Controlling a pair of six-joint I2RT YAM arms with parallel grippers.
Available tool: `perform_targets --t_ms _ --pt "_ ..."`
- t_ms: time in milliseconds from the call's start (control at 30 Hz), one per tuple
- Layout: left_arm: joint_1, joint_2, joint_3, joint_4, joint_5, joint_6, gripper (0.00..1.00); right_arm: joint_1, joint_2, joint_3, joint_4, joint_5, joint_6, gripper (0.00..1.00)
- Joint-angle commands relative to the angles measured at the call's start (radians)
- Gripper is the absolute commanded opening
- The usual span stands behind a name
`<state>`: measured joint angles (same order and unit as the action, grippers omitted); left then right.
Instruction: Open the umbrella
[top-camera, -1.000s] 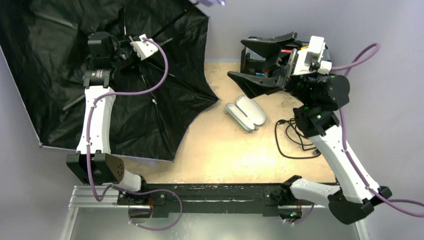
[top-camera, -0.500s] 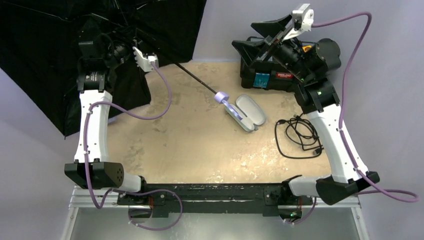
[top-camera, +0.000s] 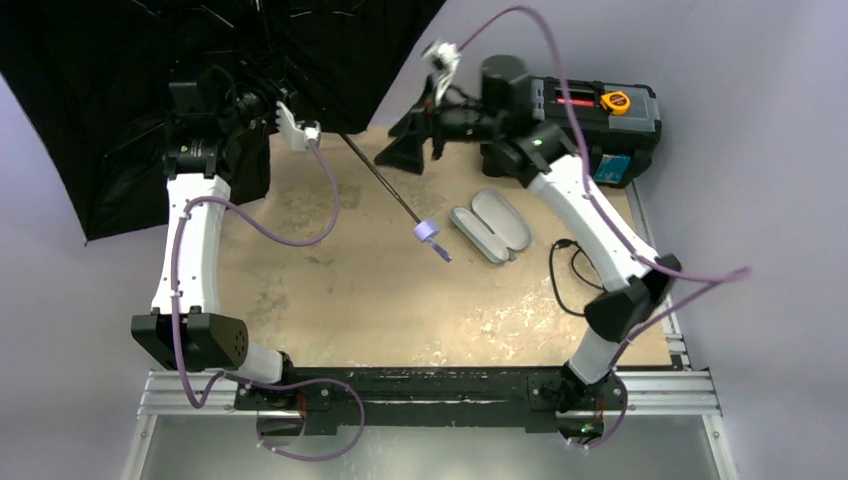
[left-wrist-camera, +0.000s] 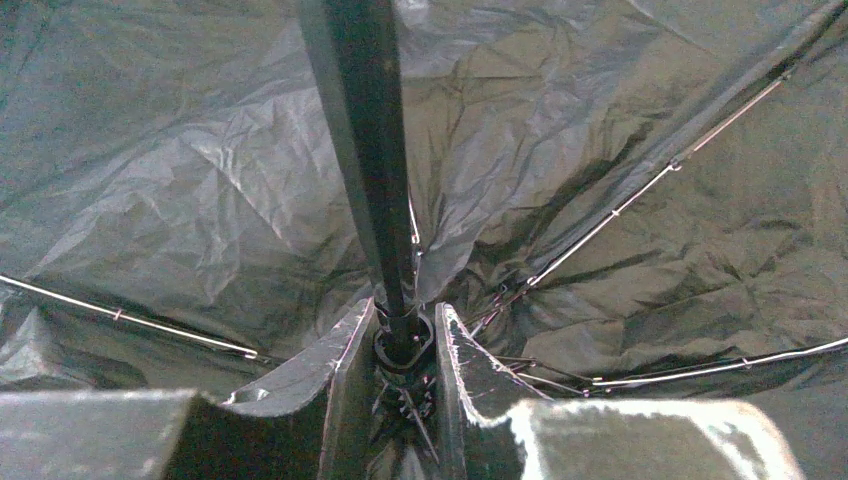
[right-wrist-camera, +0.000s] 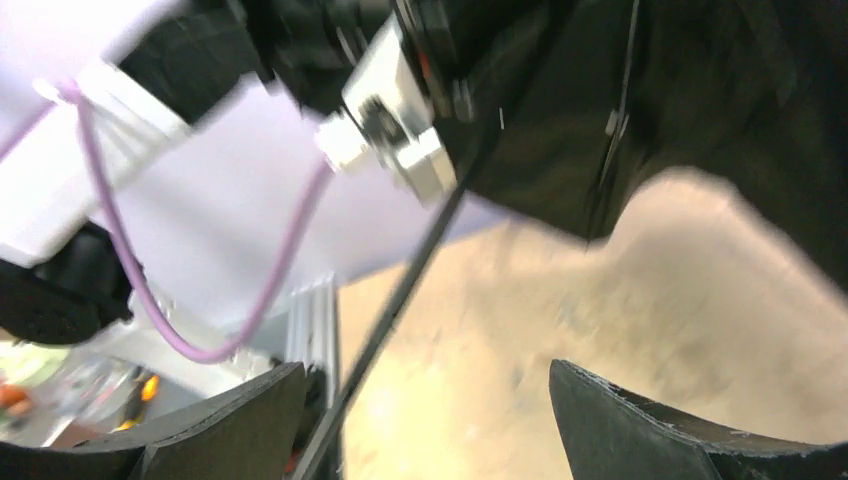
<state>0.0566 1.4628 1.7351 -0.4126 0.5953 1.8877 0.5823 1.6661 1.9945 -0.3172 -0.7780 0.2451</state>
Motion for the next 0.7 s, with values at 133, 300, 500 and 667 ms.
perform_targets --t_ms 133,300,500,667 --pt "-0.024 -0.008 -0.035 0.063 0.049 0.138 0.0 0.095 0.16 0.093 -0.397 -0.12 -0.098 0.9" --pt "-0.026 -0.01 -0.092 0.066 0.024 0.16 0.0 0.1 0.207 0.056 -0.415 -0.224 -0.079 0.7" --pt "-0.023 -0.001 -0.179 0.173 -0.027 0.09 0.0 0.102 0.187 0.003 -0.355 -0.336 -0.034 0.0" --pt "-0.02 -0.046 -0.312 0.293 -0.006 0.062 0.32 0.099 0.187 0.056 -0.511 -0.344 -0.148 0.0"
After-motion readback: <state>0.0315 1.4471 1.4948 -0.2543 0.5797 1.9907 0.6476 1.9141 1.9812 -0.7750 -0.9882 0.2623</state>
